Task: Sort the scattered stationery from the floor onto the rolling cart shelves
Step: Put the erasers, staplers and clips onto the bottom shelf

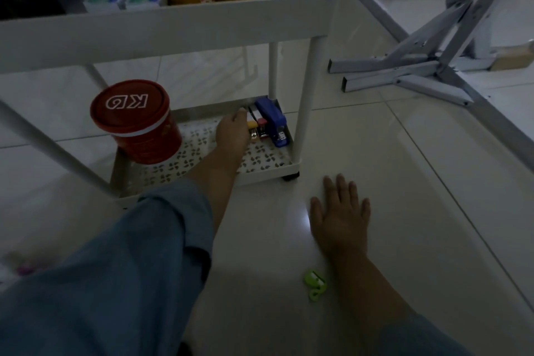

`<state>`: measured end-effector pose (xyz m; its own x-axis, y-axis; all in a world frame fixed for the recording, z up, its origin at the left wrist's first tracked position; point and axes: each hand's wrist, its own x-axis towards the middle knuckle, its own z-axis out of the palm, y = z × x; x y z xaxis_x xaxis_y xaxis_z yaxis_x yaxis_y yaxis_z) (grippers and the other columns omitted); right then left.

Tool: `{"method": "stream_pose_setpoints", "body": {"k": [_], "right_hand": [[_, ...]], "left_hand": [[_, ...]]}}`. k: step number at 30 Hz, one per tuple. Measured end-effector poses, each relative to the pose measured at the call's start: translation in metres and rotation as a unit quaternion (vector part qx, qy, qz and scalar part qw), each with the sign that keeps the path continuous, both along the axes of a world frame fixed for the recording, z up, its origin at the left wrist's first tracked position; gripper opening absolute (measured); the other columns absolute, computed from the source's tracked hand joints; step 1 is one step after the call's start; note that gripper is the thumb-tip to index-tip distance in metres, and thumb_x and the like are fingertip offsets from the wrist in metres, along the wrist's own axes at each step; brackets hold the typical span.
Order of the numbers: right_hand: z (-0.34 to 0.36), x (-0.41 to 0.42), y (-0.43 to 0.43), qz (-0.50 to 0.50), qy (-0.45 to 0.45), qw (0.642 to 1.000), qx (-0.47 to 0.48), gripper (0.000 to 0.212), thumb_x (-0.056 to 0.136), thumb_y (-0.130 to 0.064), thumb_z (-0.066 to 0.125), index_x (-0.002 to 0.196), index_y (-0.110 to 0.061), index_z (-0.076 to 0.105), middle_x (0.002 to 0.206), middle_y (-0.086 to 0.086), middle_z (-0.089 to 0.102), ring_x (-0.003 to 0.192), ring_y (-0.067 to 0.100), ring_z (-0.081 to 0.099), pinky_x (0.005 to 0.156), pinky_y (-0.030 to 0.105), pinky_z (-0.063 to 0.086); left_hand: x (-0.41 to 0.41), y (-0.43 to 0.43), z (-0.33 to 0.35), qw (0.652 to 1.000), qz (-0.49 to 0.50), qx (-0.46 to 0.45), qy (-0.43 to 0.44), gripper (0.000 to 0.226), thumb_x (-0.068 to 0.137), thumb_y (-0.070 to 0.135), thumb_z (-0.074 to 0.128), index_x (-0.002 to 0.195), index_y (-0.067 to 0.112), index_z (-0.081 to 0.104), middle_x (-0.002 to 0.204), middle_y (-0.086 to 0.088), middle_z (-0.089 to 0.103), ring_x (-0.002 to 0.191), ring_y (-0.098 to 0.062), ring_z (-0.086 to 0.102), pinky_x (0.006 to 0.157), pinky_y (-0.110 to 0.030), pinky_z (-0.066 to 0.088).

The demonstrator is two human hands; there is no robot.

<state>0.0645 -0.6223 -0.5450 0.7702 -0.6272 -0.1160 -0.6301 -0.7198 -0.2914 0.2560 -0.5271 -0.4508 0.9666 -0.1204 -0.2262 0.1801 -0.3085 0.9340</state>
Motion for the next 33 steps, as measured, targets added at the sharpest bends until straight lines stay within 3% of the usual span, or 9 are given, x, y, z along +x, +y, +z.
{"method": "stream_pose_setpoints", "body": {"k": [4, 8, 10, 14, 16, 21, 24, 27, 33], "right_hand": [[0.005, -0.001, 0.003, 0.002, 0.013, 1.000, 0.004, 0.059, 0.098, -0.047, 0.023, 0.151, -0.027, 0.005, 0.160, -0.002, -0.003, 0.147, 0.019, -0.006, 0.117, 0.045, -0.005], [0.021, 0.006, 0.007, 0.010, 0.093, 0.996, 0.014, 0.059, 0.100, -0.042, 0.021, 0.151, -0.019, 0.002, 0.159, 0.006, -0.004, 0.146, 0.027, -0.001, 0.116, 0.051, 0.005], [0.037, 0.010, 0.015, 0.007, 0.097, 0.994, 0.053, 0.056, 0.099, -0.035, 0.031, 0.147, -0.010, 0.018, 0.155, 0.015, 0.013, 0.142, 0.034, 0.017, 0.112, 0.047, 0.022], [0.066, 0.007, 0.076, 0.015, -0.085, 0.983, 0.164, 0.038, 0.096, -0.019, 0.045, 0.129, -0.002, 0.049, 0.132, 0.021, 0.047, 0.123, 0.036, 0.043, 0.101, 0.036, 0.034], [0.071, -0.005, 0.120, 0.072, -0.151, 0.965, 0.202, 0.034, 0.093, -0.017, 0.048, 0.118, 0.003, 0.058, 0.121, 0.024, 0.056, 0.115, 0.036, 0.051, 0.099, 0.033, 0.034], [0.067, -0.049, 0.197, 0.161, -0.119, 0.941, 0.272, 0.052, 0.078, -0.030, 0.037, 0.106, 0.004, 0.065, 0.110, 0.021, 0.062, 0.105, 0.033, 0.058, 0.091, 0.028, 0.039], [0.059, -0.071, 0.212, 0.170, -0.095, 0.942, 0.272, 0.031, 0.089, -0.016, 0.048, 0.107, 0.003, 0.065, 0.112, 0.020, 0.062, 0.107, 0.032, 0.058, 0.090, 0.026, 0.038], [0.056, -0.087, 0.214, 0.170, -0.107, 0.944, 0.260, 0.025, 0.090, -0.009, 0.052, 0.106, 0.004, 0.065, 0.111, 0.019, 0.064, 0.106, 0.031, 0.059, 0.087, 0.020, 0.036], [0.061, -0.085, 0.212, 0.182, -0.094, 0.951, 0.232, 0.025, 0.090, -0.003, 0.050, 0.111, 0.000, 0.063, 0.115, 0.015, 0.061, 0.106, 0.025, 0.057, 0.084, 0.015, 0.034]], "left_hand": [[-0.030, 0.032, 0.027, 0.997, 0.012, 0.020, -0.076, 0.035, 0.099, 0.026, 0.042, 0.123, 0.005, 0.056, 0.123, -0.010, 0.057, 0.116, -0.023, 0.052, 0.091, -0.022, 0.038], [-0.093, 0.092, 0.042, 0.986, -0.014, 0.005, -0.169, 0.029, 0.098, 0.018, 0.046, 0.122, 0.007, 0.057, 0.119, -0.001, 0.057, 0.107, -0.009, 0.049, 0.075, 0.004, 0.033], [-0.127, 0.128, 0.035, 0.988, -0.026, 0.010, -0.152, 0.027, 0.098, 0.018, 0.046, 0.121, 0.012, 0.057, 0.118, 0.005, 0.055, 0.107, -0.004, 0.049, 0.075, 0.009, 0.033], [-0.186, 0.193, 0.005, 0.995, 0.053, -0.001, -0.083, 0.020, 0.096, 0.007, 0.048, 0.112, 0.013, 0.058, 0.098, 0.004, 0.061, 0.092, 0.001, 0.059, 0.076, -0.002, 0.042], [-0.209, 0.218, -0.013, 0.993, 0.082, 0.036, -0.079, 0.022, 0.094, 0.001, 0.046, 0.112, 0.005, 0.059, 0.099, -0.002, 0.062, 0.101, -0.018, 0.061, 0.076, -0.009, 0.042], [-0.225, 0.266, -0.034, 0.978, 0.038, 0.179, -0.100, 0.022, 0.092, 0.003, 0.048, 0.111, 0.005, 0.059, 0.111, -0.012, 0.058, 0.103, -0.026, 0.057, 0.085, -0.024, 0.042], [-0.217, 0.296, -0.037, 0.967, 0.027, 0.239, -0.082, 0.033, 0.083, 0.011, 0.062, 0.115, 0.007, 0.054, 0.117, -0.014, 0.052, 0.104, -0.029, 0.054, 0.084, -0.036, 0.048], [-0.222, 0.321, -0.041, 0.941, -0.074, 0.331, -0.005, 0.060, 0.074, 0.022, 0.072, 0.126, 0.012, 0.044, 0.124, -0.009, 0.045, 0.114, -0.030, 0.047, 0.089, -0.036, 0.044], [-0.225, 0.323, -0.040, 0.942, -0.098, 0.317, 0.044, 0.054, 0.084, 0.015, 0.062, 0.131, 0.005, 0.039, 0.124, -0.016, 0.053, 0.111, -0.030, 0.054, 0.088, -0.030, 0.042]]}}
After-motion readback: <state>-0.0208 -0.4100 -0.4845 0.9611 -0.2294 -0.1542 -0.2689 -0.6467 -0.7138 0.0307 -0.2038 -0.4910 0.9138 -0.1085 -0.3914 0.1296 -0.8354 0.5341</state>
